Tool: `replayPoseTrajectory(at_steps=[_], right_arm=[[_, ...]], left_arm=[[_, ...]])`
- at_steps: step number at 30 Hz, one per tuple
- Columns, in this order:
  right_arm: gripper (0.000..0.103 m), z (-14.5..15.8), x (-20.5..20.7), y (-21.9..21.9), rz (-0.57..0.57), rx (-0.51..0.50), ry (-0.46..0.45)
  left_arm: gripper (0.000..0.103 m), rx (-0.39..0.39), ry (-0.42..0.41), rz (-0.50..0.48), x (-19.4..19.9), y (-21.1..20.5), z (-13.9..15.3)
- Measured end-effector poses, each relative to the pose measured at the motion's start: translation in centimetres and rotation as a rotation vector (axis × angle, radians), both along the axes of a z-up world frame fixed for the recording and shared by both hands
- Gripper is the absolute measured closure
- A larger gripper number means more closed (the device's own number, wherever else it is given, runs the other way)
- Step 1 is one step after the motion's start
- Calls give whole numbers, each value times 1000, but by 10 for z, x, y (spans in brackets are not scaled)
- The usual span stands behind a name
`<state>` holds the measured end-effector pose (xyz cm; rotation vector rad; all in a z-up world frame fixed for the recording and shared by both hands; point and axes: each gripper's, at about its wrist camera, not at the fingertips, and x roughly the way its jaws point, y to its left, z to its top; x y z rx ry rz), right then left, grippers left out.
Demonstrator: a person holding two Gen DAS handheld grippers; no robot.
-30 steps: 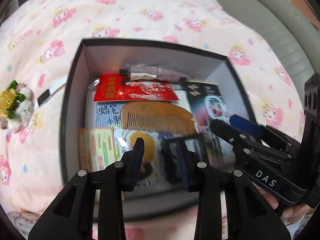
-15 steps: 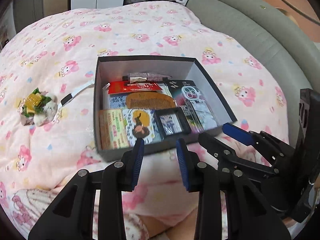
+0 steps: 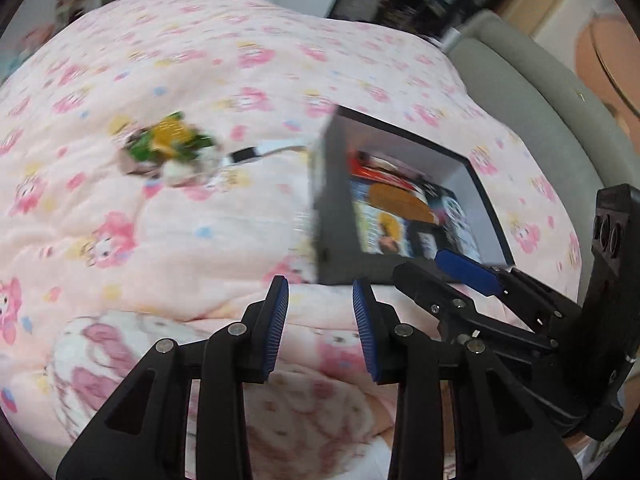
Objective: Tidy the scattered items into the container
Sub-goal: 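Lift the left gripper out of the box and move to the corn snack, then grasp the green-wrapped corn snack with the left gripper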
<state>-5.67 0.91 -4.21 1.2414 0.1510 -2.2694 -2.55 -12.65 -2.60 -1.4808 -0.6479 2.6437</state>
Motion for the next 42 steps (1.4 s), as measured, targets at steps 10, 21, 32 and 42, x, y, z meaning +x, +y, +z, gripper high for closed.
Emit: replayPoseTrajectory(at_steps=[10,21,32,42], right_arm=[[58,-34,-60,-88,31,23,-96],[56,-82,-148,-189,91,37,-209],[46,-132,-178,-221,111,-75,-344],[70,-84,-139,-211,237,-95,-235]], left_arm=[[69,198,-41,262,-40,-98,-55],[53,255,-116,561,-132,-207,-97],[33,446,-183,509,-170,-234,-155],[80,433,-81,372,-146,-192,-115]])
